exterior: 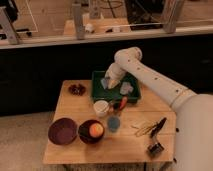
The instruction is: Wipe tray with sponge
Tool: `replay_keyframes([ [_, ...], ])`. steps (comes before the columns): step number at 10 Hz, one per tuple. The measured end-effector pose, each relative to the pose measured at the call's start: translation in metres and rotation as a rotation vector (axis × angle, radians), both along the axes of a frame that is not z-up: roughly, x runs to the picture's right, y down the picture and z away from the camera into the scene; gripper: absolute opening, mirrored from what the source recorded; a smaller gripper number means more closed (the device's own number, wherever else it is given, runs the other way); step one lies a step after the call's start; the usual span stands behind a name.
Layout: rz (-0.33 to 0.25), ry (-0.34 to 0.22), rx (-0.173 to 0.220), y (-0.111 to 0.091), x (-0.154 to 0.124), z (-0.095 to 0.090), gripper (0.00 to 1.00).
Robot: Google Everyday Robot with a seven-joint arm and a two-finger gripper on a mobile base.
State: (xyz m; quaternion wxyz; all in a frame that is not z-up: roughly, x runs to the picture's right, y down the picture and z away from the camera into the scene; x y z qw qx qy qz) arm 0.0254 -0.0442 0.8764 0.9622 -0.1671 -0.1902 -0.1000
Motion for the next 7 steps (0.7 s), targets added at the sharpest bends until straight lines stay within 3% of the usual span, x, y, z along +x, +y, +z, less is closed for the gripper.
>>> replay_keyframes([
  [3,-0.026,0.024,-0.042,0.021,-0.008,0.027,0.00],
  [7,-0.023,0.027,-0.042,0.020,-0.006,0.027,0.00],
])
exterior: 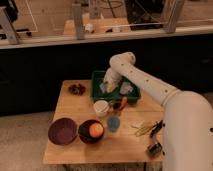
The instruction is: Wipe tray with sponge
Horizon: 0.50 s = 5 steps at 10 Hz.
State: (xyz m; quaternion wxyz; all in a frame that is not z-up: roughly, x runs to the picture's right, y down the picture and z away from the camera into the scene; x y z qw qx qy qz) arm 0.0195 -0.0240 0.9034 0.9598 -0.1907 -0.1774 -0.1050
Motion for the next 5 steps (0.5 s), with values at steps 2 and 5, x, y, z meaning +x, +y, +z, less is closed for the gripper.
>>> replay_keyframes([
  [2,-0.001,-0.001,0.000,0.000,-0.001,0.000,0.00],
  [5,0.023,0.007,-0.011,0.004,0.001,0.012,0.00],
])
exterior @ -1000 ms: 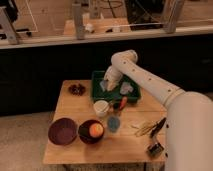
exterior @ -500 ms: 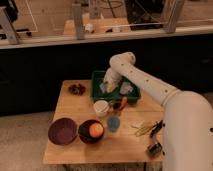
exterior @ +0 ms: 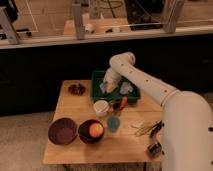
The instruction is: Wipe tray with sponge
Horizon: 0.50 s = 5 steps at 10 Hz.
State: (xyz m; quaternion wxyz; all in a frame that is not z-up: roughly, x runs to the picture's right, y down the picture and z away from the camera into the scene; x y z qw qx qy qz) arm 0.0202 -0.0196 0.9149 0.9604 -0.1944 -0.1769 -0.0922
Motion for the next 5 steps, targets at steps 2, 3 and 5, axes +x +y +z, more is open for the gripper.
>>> replay_keyframes([
  [2,0.030,0.001,-0.010,0.009,-0.003,0.027,0.00],
  [3,0.038,0.004,-0.012,0.012,-0.003,0.036,0.00],
  [5,0.029,0.012,-0.012,0.017,-0.002,0.047,0.00],
])
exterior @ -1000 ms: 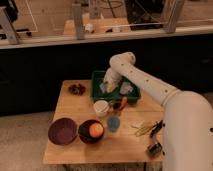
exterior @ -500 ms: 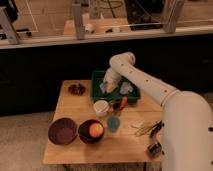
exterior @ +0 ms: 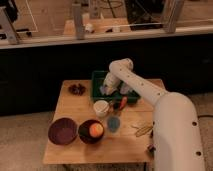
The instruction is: Wipe tray with sponge
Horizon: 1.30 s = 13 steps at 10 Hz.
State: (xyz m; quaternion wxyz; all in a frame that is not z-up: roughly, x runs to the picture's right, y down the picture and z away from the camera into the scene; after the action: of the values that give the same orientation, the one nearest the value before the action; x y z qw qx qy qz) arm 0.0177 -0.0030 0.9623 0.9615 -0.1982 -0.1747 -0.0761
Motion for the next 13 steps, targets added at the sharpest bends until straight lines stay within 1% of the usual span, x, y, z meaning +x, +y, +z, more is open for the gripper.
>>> replay_keyframes([
  [2,-0.017,0.012,-0.001,0.003,-0.001,0.006,0.00],
  [4,-0.038,0.032,-0.017,0.004,0.001,0.011,0.00],
  [6,-0.068,0.036,-0.027,0.000,-0.003,0.017,0.00],
  [10,-0.071,0.041,-0.051,-0.008,0.006,0.035,0.00],
  [13,-0.074,0.070,-0.069,-0.009,0.019,0.046,0.00],
])
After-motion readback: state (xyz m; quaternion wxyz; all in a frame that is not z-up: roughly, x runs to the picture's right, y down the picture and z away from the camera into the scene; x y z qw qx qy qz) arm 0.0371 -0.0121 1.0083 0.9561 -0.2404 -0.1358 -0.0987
